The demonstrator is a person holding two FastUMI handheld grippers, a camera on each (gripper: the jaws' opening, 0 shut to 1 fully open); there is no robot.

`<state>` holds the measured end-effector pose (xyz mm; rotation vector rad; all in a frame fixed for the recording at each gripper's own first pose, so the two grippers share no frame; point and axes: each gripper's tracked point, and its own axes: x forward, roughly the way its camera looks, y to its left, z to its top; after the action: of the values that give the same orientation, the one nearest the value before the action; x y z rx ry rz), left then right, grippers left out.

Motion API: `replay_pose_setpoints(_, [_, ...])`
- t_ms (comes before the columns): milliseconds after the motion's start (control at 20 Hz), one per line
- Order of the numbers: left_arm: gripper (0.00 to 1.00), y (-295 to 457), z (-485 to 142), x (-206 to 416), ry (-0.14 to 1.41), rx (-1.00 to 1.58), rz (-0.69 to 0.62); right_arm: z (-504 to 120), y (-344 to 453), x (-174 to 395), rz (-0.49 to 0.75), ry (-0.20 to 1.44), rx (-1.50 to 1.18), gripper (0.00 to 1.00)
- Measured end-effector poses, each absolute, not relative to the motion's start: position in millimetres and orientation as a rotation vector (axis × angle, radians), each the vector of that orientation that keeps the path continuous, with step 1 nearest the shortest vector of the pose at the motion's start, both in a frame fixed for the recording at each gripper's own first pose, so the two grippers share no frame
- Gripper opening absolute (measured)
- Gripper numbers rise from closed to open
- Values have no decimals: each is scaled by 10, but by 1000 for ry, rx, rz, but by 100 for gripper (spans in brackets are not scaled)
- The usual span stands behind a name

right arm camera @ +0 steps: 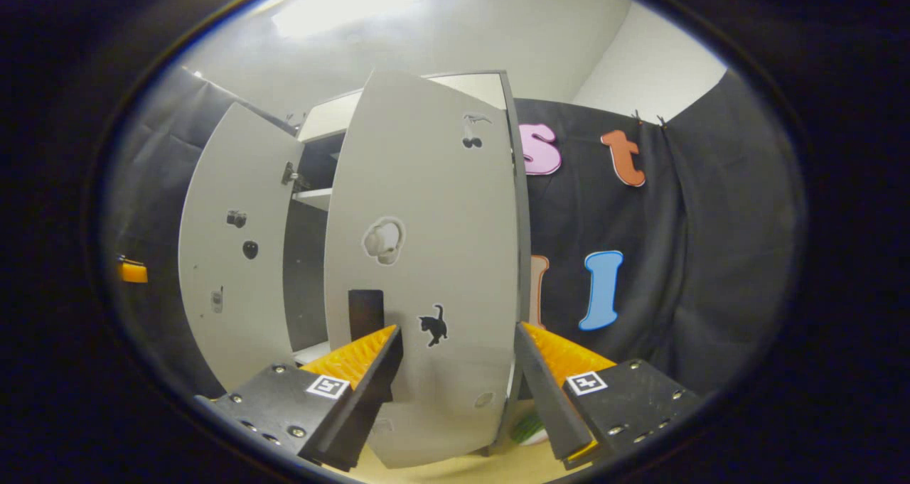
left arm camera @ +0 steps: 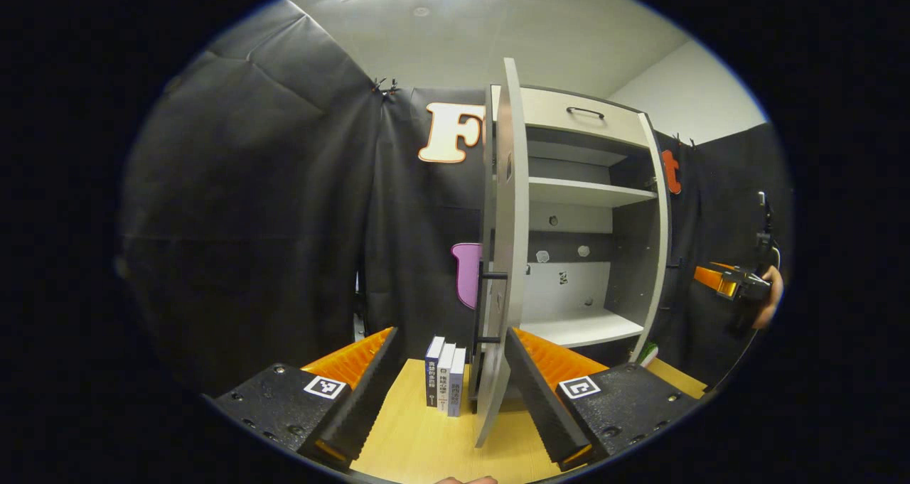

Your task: Grasp the bottle in the cabinet with the left hand and place it on the coaster, then close the right door with the right hand and the left door with the left hand.

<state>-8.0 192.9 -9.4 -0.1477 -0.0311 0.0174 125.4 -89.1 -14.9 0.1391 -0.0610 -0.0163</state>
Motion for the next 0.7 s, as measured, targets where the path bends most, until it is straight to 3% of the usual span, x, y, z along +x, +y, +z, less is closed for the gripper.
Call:
replay_pose_setpoints(100, [96,2012,-129,-31,-24,-156,25,-152,-845,1250,-4,-53,141,95])
replay_pose_setpoints(500, [93,2286,-208,356,8,-180,37,-233,-693,1040,40,0,97,95])
replay_pose_setpoints(550, [97,2317,-213,417,10,-186,42,-248,-701,998,40,12,86,93])
replay_pose_setpoints(650, [91,2359,-206,544,10,-204,39,-259,-694,961,50,19,76,94])
replay_pose_setpoints(700, [95,2389,-189,614,6,-214,35,-287,-686,892,54,21,74,95])
